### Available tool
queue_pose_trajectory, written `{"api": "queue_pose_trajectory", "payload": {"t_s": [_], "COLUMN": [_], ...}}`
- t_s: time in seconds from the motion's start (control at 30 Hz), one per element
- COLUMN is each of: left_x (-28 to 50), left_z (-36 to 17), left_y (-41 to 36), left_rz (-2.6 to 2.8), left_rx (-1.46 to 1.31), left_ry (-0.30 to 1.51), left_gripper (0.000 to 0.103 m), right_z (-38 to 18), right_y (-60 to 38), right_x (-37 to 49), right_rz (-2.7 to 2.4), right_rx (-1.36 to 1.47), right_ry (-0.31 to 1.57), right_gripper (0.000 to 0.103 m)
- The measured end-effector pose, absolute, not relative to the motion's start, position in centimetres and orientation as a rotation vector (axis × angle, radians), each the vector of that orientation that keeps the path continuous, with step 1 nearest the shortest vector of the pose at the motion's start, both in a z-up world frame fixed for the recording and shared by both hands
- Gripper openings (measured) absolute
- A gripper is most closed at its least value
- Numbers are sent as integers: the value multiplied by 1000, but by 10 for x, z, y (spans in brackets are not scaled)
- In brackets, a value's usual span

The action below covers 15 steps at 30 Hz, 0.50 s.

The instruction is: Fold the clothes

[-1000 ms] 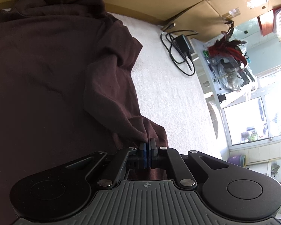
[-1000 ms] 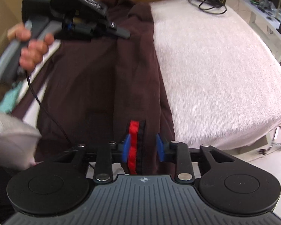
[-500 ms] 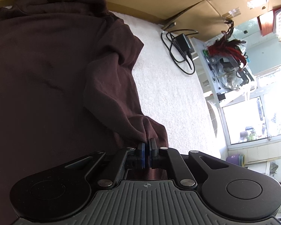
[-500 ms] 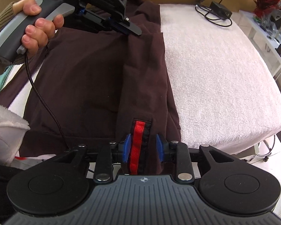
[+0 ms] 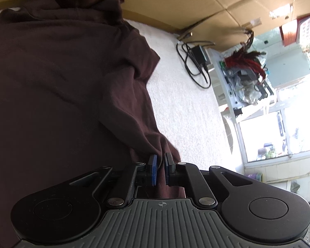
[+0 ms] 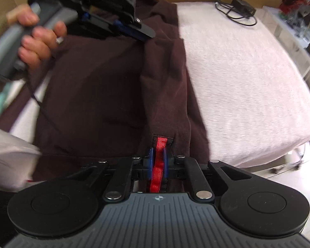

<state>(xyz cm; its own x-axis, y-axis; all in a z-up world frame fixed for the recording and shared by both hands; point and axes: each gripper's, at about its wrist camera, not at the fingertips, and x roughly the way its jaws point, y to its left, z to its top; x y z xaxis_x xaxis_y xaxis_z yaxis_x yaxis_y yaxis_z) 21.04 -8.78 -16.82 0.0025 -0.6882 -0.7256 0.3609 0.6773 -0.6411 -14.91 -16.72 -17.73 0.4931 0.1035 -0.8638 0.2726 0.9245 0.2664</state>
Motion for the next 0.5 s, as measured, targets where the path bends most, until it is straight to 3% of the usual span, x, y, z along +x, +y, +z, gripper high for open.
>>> {"api": "queue_pose_trajectory", "payload": {"t_s": [0.2,0.4,0.5], "left_x": [223,228,230], "left_z": [-156,-170,-175], "left_y": [-68,-66,-64], "left_rz": [-804,-758,-746], "left_rx": [-325,-292,-277], "left_ry": [1283,1317,1326], "left_gripper": [23,23,23], "right_z": [-147,-206,-216], "right_y": [-203,-256,-259], "right_x": [-165,-163,-162], "right_rz": [131,-87,-115], "right_rx": [635,637,636], "right_ry": [895,1089,1153], "right_gripper": [10,11,16]}}
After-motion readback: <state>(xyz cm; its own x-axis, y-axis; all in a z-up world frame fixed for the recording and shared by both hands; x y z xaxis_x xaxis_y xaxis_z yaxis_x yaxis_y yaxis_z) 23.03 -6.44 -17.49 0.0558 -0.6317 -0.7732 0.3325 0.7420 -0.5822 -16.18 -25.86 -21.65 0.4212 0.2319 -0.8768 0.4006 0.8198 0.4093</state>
